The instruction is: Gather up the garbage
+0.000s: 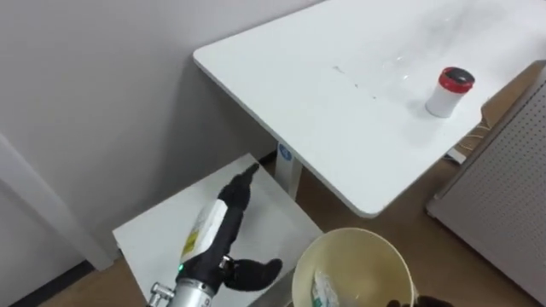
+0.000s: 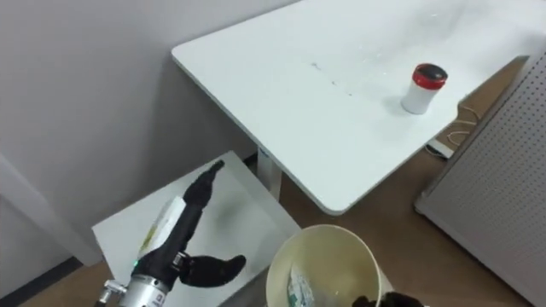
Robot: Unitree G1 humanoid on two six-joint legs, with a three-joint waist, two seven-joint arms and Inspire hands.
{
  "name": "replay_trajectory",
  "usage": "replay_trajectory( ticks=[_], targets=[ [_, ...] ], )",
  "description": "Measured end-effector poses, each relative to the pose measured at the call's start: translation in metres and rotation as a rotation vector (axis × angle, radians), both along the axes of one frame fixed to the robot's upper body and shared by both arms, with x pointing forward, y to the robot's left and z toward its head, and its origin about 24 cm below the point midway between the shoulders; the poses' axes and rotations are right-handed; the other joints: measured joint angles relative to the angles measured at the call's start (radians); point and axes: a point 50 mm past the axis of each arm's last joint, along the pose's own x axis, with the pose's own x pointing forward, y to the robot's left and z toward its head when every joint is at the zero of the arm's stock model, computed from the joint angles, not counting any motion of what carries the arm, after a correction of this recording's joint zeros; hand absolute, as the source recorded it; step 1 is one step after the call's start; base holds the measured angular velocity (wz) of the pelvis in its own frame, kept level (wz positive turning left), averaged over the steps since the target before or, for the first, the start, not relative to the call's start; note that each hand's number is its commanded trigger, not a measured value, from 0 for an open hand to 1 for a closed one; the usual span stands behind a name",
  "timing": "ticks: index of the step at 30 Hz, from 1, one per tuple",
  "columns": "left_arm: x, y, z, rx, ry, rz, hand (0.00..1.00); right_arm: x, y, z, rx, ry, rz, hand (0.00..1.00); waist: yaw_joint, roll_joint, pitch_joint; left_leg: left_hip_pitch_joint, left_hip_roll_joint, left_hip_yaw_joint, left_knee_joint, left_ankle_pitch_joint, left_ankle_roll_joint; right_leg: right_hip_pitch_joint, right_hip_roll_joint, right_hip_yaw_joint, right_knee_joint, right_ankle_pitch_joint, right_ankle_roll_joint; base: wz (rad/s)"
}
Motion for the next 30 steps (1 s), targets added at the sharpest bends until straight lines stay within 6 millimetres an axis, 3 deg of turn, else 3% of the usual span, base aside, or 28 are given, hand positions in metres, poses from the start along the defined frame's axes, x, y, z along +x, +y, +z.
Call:
replay_trajectory(
  ticks=[4,13,17,26,30],
  targets=[
    [-0.010,0.012,0.013,-0.026,-0.067,0.058,0.00,-0.017,-0.006,-0.004,-0.020,0.017,-0.026,1.00,0.000,0.003,-0.0029,0.070,0.001,-0.009,-0.048,0.007,-0.008,0.069,0.010,-0.008,-0.035,0.000,0.001,0.07],
    [-0.023,0.031,0.021,-0.049,-0.123,0.155,0.00,-0.061,-0.023,-0.013,-0.043,0.092,-0.124,1.00,-0.013,-0.008,-0.0121,0.176,0.001,-0.003,-0.118,0.017,-0.016,0.167,0.027,0.001,-0.094,0.000,0.007,-0.01],
    [-0.024,0.038,0.033,-0.063,-0.193,0.189,0.00,-0.069,-0.028,-0.013,-0.056,0.099,-0.161,1.00,-0.014,-0.012,-0.0135,0.198,0.001,0.016,-0.133,0.019,-0.017,0.170,0.036,0.030,-0.093,0.003,0.008,-0.16],
    [-0.023,0.041,0.043,-0.088,-0.267,0.229,0.00,-0.087,-0.031,-0.017,-0.069,0.143,-0.211,1.00,-0.062,-0.013,-0.0123,0.234,-0.003,0.031,-0.155,0.019,-0.017,0.195,0.038,0.037,-0.086,0.004,0.009,-0.05],
    [-0.023,0.042,0.046,-0.091,-0.282,0.233,0.00,-0.091,-0.030,-0.018,-0.062,0.151,-0.217,1.00,-0.069,-0.013,-0.0136,0.234,-0.010,0.074,-0.148,0.018,-0.015,0.167,0.042,0.050,-0.070,0.009,0.008,-0.26]
  ],
)
